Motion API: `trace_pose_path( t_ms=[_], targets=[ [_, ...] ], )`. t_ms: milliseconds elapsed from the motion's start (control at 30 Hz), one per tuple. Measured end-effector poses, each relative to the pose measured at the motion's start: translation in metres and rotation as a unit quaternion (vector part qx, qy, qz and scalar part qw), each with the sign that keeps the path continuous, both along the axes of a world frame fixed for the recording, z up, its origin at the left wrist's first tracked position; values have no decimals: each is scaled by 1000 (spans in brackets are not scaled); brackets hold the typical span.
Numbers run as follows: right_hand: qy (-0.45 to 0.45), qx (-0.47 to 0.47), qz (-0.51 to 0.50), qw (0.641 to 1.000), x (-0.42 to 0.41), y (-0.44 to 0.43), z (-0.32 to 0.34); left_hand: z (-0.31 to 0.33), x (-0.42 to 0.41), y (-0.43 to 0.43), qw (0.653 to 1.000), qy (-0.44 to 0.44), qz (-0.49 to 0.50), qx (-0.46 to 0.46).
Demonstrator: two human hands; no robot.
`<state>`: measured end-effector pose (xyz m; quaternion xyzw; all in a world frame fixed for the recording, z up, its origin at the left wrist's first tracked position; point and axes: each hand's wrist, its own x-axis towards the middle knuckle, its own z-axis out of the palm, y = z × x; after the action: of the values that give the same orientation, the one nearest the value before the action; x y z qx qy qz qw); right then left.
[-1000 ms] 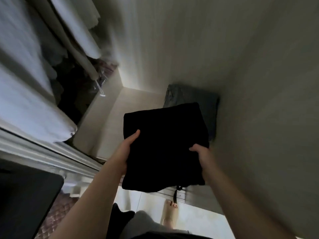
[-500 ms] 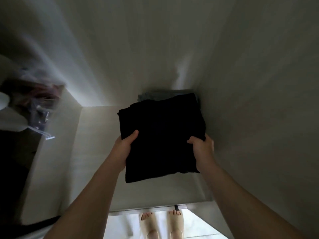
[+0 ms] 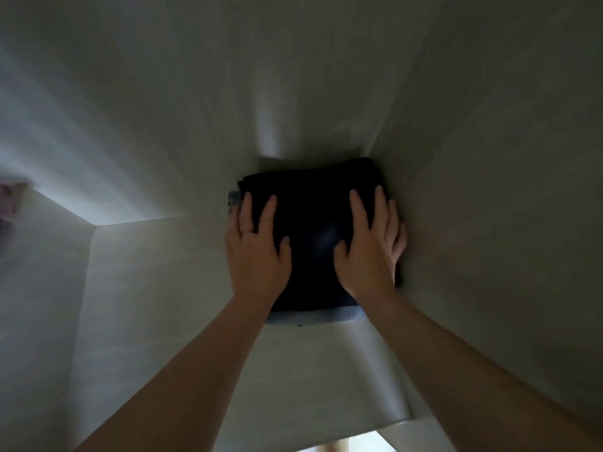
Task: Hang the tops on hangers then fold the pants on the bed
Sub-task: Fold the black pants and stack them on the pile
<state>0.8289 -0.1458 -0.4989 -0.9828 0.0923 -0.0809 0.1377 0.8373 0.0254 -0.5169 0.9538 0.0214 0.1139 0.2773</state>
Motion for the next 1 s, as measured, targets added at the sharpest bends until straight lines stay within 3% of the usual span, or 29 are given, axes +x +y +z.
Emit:
trace_pose_path(
  t_ms=[67, 200, 400, 633, 733, 867, 1000],
  targets=[
    [44, -46, 44, 997, 11, 4, -15, -14, 5, -9, 996, -2, -56, 72],
    [158, -65, 67, 983, 39, -4, -55, -47, 29, -9, 986, 87, -47, 135],
    [166, -59, 92, 980, 61, -13, -100, -87, 49, -6, 982, 132, -45, 130],
    [327, -42, 123, 936, 73, -17, -63, -62, 55, 1, 953, 265, -71, 128],
    [379, -84, 129, 912, 47, -14, -42, -44, 29, -6, 941, 306, -60, 135],
    [448, -32, 115, 886, -16, -13, -24, -37, -49, -1, 920, 365, -85, 115],
    [465, -25, 134, 875, -83, -18, -9, -31, -125, 11, 877, 469, -91, 57]
  ],
)
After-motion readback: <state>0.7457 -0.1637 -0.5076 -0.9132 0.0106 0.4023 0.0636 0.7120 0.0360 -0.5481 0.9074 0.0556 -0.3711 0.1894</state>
